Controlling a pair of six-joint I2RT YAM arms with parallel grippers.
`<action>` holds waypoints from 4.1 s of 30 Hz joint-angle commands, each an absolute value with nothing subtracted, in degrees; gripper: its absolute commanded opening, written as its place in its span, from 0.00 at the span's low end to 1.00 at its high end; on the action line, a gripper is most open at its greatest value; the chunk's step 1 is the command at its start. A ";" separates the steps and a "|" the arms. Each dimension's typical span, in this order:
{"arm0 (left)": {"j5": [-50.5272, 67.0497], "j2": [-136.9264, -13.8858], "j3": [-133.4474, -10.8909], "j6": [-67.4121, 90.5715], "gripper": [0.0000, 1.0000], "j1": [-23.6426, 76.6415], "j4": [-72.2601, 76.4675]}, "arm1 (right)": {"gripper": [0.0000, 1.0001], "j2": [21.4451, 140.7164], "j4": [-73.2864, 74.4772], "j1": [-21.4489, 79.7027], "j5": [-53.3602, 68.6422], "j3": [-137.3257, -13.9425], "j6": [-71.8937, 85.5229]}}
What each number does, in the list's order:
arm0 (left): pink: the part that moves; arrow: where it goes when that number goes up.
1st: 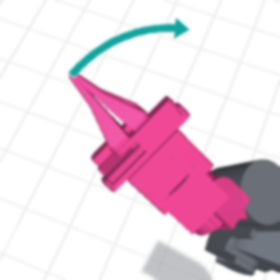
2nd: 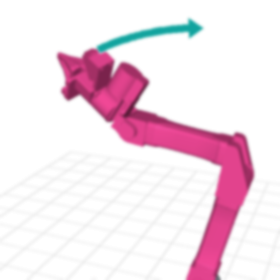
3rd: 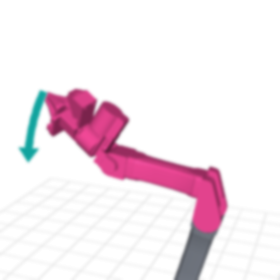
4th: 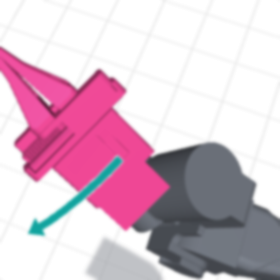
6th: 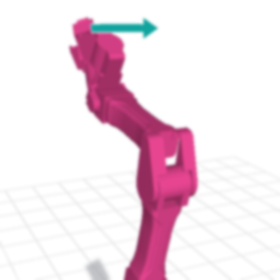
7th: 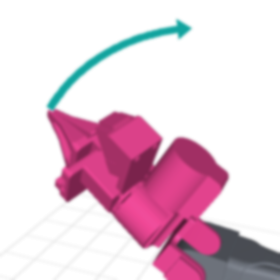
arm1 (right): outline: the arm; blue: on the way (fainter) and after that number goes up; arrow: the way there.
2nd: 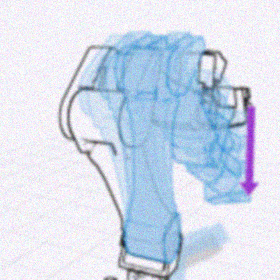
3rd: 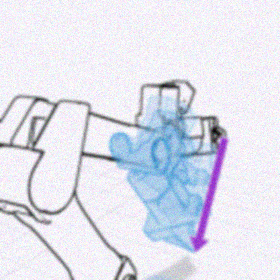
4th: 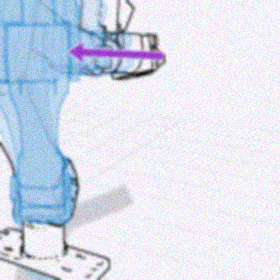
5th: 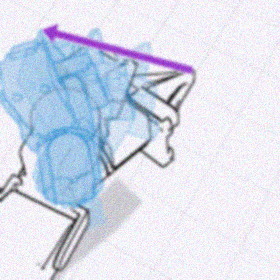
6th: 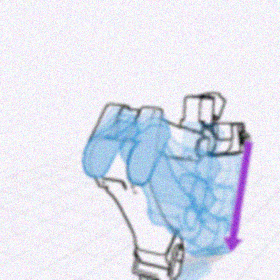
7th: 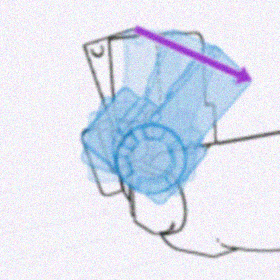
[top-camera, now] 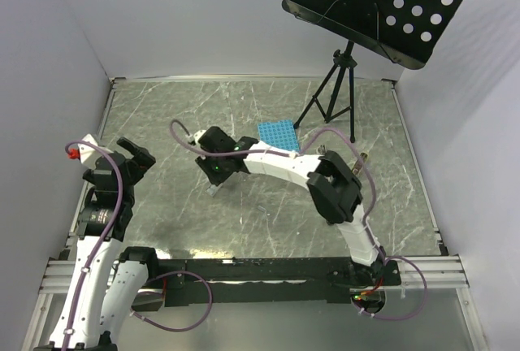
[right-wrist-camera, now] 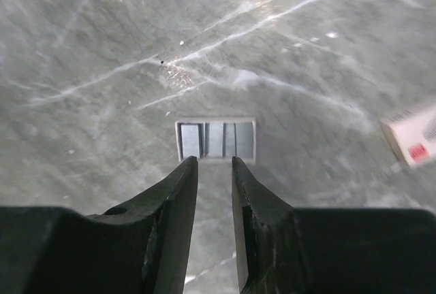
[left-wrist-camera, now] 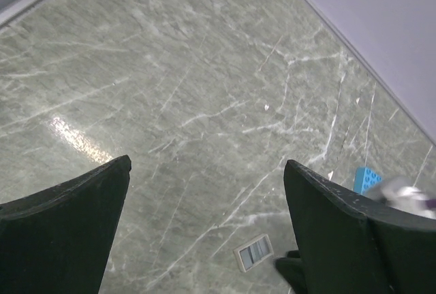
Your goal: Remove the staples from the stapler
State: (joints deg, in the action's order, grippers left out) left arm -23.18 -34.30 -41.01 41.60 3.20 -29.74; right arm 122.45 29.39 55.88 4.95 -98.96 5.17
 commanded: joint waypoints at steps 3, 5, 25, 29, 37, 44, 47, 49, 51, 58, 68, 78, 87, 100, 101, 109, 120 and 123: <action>-16.45 -33.75 -39.73 39.29 0.99 3.69 -25.93 | 0.36 108.56 31.56 51.95 5.26 -88.53 13.79; -14.08 -33.75 -39.29 38.41 0.99 3.69 -24.96 | 0.38 104.60 29.36 50.72 7.02 -80.97 14.15; -5.71 -38.67 -38.41 36.12 0.95 4.13 -22.41 | 0.47 99.14 24.26 50.01 11.69 -61.61 9.23; -5.89 -38.32 -38.41 36.12 0.95 4.13 -22.41 | 0.49 100.02 25.05 50.36 9.50 -62.40 8.00; -6.42 -38.23 -38.50 36.39 0.96 4.13 -22.59 | 0.50 102.22 26.81 52.11 5.80 -64.51 6.24; -6.86 -37.53 -38.32 36.74 0.96 4.22 -22.68 | 0.44 103.18 27.33 54.05 3.52 -65.04 6.94; -7.03 -37.53 -38.32 36.74 0.96 4.13 -22.76 | 0.41 103.54 27.86 54.40 2.20 -65.30 7.12; -7.21 -37.53 -38.41 36.83 0.96 4.13 -22.94 | 0.41 103.71 28.39 54.93 0.80 -65.74 7.12; -7.29 -37.44 -38.32 36.91 0.96 4.13 -23.03 | 0.39 103.80 28.91 55.28 0.09 -65.83 7.03; -7.65 -37.18 -38.32 37.09 0.96 4.22 -22.85 | 0.34 103.80 29.09 55.90 -1.23 -65.48 7.21; -8.52 -37.88 -39.37 36.56 0.96 4.22 -23.03 | 0.28 104.50 29.09 55.99 -2.02 -66.97 7.21; -11.87 -36.48 -40.17 34.45 0.97 4.13 -24.35 | 0.26 105.64 28.65 55.99 -0.35 -69.96 7.03; -12.39 -35.69 -39.81 34.98 0.97 4.13 -24.26 | 0.25 108.72 30.15 55.81 0.88 -77.69 5.63; -15.91 -33.66 -40.08 36.12 0.97 4.13 -25.40 | 0.24 119.00 31.73 55.02 3.25 -96.05 3.25; -16.08 -33.66 -40.25 36.21 0.97 4.13 -25.66 | 0.24 119.44 31.47 55.02 3.25 -96.67 3.25; -16.61 -33.75 -40.34 36.39 0.98 4.13 -25.66 | 0.24 122.34 28.57 55.02 4.92 -99.58 2.37; -16.79 -33.84 -40.34 36.47 0.98 4.13 -25.75 | 0.24 123.84 27.16 54.84 4.66 -99.76 1.49; -16.61 -33.84 -40.25 36.47 0.98 4.22 -25.84 | 0.24 123.92 26.81 54.84 4.92 -99.93 1.58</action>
State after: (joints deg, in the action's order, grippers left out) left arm -15.97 -34.22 -38.59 36.14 4.10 -26.04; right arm 123.26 28.88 55.18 4.40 -97.54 2.37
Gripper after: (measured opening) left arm 0.977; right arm 0.248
